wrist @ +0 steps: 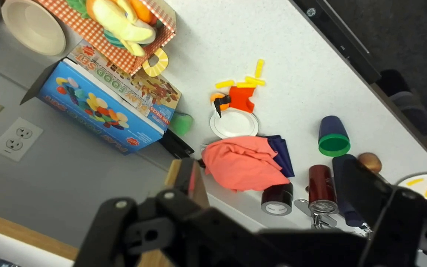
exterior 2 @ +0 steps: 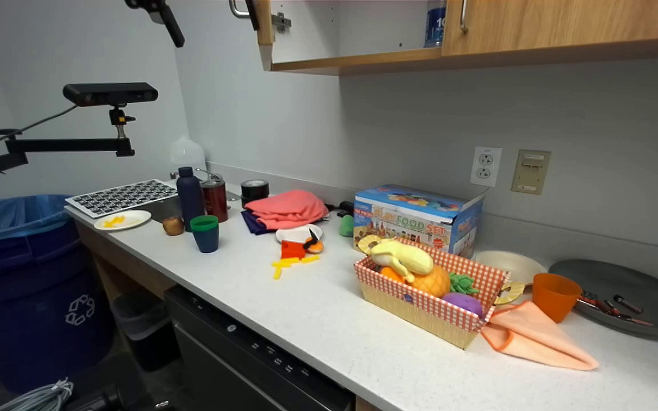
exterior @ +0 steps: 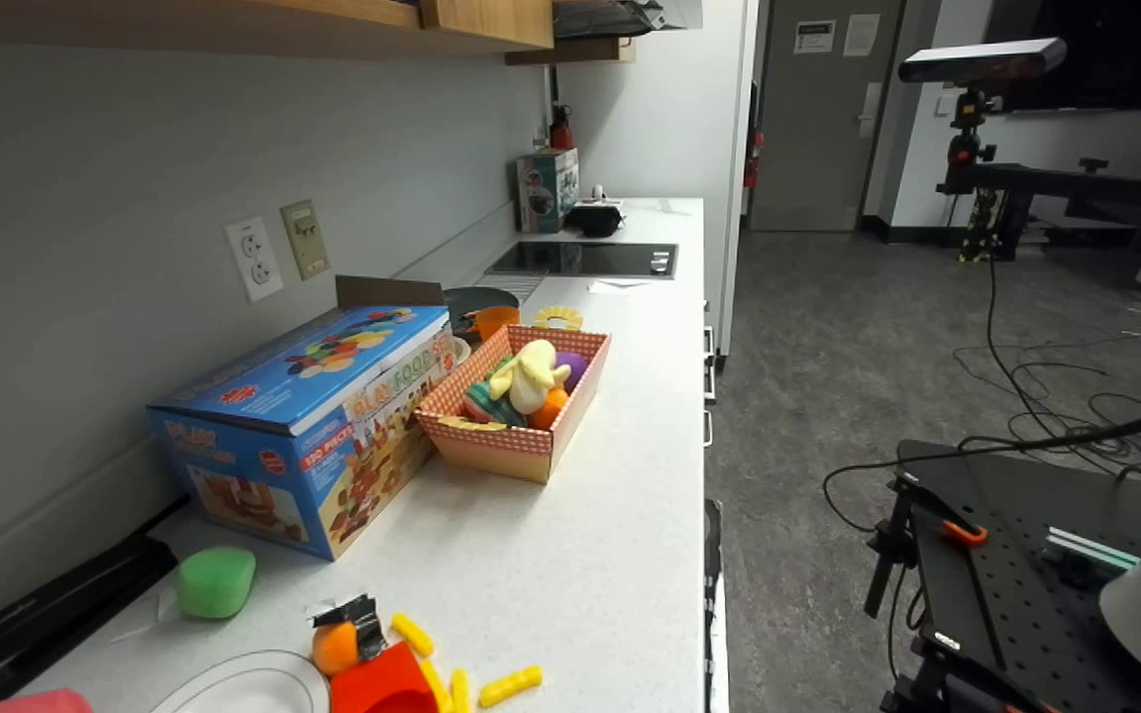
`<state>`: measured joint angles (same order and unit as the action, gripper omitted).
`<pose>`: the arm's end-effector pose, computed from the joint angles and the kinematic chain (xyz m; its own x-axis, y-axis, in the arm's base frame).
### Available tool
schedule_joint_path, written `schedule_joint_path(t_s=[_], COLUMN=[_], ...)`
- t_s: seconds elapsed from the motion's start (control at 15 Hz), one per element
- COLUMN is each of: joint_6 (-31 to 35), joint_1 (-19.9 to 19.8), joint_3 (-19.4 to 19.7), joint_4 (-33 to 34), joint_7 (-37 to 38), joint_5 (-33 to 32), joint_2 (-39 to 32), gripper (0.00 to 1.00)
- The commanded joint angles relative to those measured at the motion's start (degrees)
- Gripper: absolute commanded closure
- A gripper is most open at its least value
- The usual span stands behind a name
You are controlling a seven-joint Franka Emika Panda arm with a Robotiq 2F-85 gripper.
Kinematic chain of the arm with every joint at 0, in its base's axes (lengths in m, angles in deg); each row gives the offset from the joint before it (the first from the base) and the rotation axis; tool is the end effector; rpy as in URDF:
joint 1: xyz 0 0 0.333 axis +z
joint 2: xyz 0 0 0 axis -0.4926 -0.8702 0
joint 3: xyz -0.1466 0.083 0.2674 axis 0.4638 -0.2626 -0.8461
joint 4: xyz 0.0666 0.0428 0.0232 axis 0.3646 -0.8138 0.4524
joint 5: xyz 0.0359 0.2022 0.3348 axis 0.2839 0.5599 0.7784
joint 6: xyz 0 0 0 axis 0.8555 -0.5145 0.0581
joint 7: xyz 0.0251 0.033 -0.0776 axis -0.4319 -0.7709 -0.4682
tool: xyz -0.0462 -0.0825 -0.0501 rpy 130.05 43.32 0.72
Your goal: Close the cabinet
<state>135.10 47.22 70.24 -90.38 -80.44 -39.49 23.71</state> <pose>0.2918 -0.0008 0.6559 0.4848 0.7334 0.4766 0.7524 -0.6275 0.2001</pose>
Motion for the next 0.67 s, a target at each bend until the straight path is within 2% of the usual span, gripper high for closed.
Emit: schedule_joint_path(t_s=[0.0, 0.13, 0.4, 0.6], joint_6=[4.9, 5.5, 11.9, 23.2], joint_1=[1.1, 1.7, 1.4, 0.9], joint_3=[0.3, 0.8, 0.8, -0.3], joint_4=[0.3, 0.1, -1.1, -2.5], joint_7=[-2.2, -2.7, -2.6, -1.1], joint_5=[3.3, 4.0, 3.7, 4.5], joint_2=[-0.2, -0.1, 0.3, 0.0], gripper=[0.00, 0.00, 0.00, 0.00])
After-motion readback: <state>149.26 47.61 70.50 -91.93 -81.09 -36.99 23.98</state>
